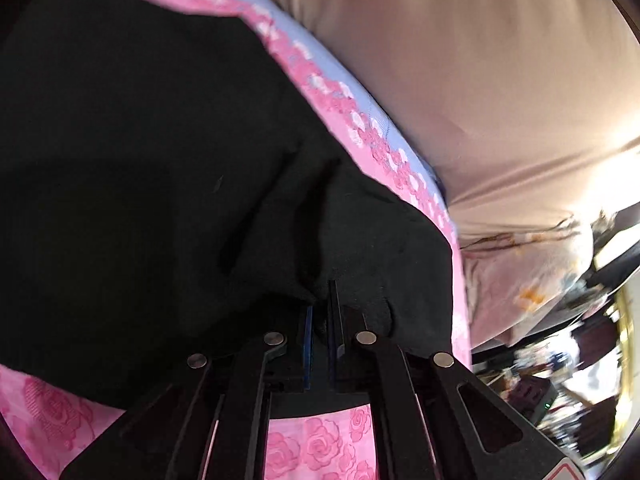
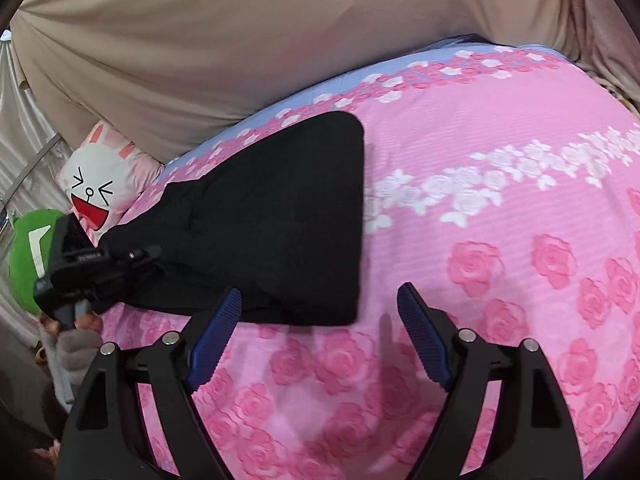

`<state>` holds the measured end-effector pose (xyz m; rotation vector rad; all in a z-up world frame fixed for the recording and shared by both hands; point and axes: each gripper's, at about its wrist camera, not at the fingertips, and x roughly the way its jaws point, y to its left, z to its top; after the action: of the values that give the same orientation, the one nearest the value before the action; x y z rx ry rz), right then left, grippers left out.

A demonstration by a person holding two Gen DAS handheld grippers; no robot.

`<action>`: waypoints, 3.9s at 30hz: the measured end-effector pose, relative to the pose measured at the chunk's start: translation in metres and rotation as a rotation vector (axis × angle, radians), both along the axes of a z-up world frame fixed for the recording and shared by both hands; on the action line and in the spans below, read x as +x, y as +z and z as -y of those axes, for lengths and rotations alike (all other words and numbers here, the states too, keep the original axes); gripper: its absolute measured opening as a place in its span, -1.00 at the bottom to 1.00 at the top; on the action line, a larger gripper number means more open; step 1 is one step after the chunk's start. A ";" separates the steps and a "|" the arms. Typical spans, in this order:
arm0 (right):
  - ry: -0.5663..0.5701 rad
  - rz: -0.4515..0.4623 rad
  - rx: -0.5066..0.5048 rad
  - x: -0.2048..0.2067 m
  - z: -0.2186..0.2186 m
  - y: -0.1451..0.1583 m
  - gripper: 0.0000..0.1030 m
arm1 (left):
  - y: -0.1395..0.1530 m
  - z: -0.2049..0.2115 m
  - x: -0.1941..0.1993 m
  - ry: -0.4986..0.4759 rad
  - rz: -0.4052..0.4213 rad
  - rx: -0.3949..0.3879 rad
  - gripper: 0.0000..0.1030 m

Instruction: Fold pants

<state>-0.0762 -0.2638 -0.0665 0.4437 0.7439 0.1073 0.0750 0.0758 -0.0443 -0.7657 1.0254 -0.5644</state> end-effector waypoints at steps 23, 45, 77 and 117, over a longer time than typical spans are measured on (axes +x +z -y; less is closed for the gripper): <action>-0.040 0.068 0.352 0.013 0.083 -0.018 -0.63 | 0.002 0.085 0.002 -0.130 0.001 0.086 -0.88; 0.088 0.059 -0.225 0.038 -0.037 0.030 -0.35 | 0.037 0.020 -0.020 -0.119 0.163 0.099 -0.84; -0.014 0.071 -0.168 0.011 -0.026 0.009 0.20 | 0.004 -0.200 0.005 0.443 0.022 0.010 -0.69; 0.039 0.182 0.181 0.051 0.021 0.055 -0.61 | 0.079 -0.007 -0.053 0.064 0.260 0.249 0.40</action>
<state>-0.0253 -0.2846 -0.0115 0.5833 0.5657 0.2495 0.0215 0.0823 0.0347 -0.4881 0.8087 -0.4571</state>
